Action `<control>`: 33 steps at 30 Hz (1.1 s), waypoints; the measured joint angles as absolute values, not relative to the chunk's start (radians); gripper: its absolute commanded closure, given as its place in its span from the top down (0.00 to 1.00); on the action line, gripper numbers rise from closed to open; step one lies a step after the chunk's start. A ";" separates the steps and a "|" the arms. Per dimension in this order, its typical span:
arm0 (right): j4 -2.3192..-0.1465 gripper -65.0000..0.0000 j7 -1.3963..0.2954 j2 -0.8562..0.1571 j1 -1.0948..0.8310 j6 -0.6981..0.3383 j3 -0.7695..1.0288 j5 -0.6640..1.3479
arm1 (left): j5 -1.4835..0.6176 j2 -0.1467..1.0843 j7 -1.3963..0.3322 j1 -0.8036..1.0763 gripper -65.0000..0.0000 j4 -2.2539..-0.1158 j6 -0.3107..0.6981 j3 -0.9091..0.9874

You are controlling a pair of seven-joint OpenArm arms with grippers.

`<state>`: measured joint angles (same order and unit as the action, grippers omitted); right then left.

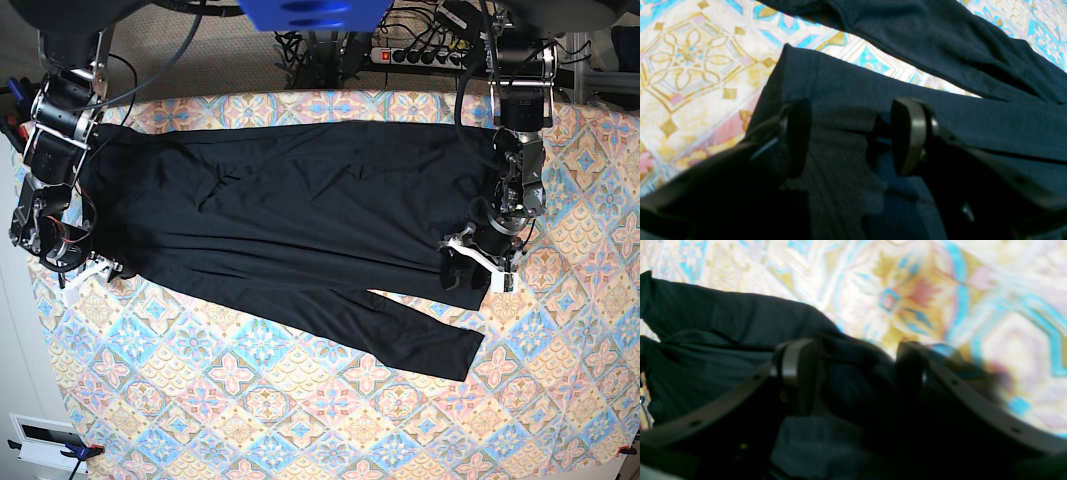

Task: Layout the t-shirt on the table in an organized manner, then fold the t-shirt properly
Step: 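Slide the right gripper to the shirt's corner and grasp it, then move the left gripper along the shirt edge and grasp it near the hem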

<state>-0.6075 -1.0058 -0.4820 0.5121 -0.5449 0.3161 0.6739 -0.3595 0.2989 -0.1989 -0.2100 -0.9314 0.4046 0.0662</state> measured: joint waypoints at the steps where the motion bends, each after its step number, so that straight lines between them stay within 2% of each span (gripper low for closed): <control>1: -0.607 0.56 -1.002 -0.477 0.513 -0.545 0.311 0.675 | -0.360 0.299 -0.199 -0.210 0.54 -0.931 0.405 0.066; 3: -0.608 0.55 -0.992 -0.477 0.516 -0.545 0.269 0.682 | -0.360 0.299 -0.199 -0.210 0.54 -0.931 0.405 0.066; 5: -0.611 0.48 -0.986 -0.477 0.517 -0.545 0.228 0.683 | -0.360 0.299 -0.199 -0.210 0.54 -0.931 0.405 0.066; 11: -0.610 0.01 -0.984 -0.469 0.513 -0.545 0.202 0.682 | -0.413 0.300 -0.207 -0.210 0.54 -0.931 0.404 0.066; 16: -0.609 0.01 -0.971 -0.474 0.513 -0.545 0.165 0.686 | -0.646 0.327 -0.299 -0.207 0.53 -0.929 0.413 0.097; 22: -0.611 0.00 -0.957 -0.477 0.513 -0.545 0.141 0.685 | -0.822 0.364 -0.468 -0.199 0.31 -0.923 0.389 0.262; 24: -0.611 0.00 -0.957 -0.477 0.513 -0.545 0.140 0.684 | -0.861 0.375 -0.498 -0.197 0.28 -0.923 0.393 0.299; 30: -0.611 0.00 -0.953 -0.477 0.513 -0.545 0.140 0.682 | -0.872 0.422 -0.533 -0.199 0.27 -0.923 0.392 0.345; 33: -0.611 0.00 -0.951 -0.477 0.513 -0.545 0.140 0.682 | -0.872 0.413 -0.533 -0.199 0.32 -0.920 0.393 0.343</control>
<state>-0.6106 -0.9512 -0.4767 0.5129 -0.5453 0.1398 0.6823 -0.8719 0.4129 -0.5327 -0.1993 -0.9195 0.3927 0.3431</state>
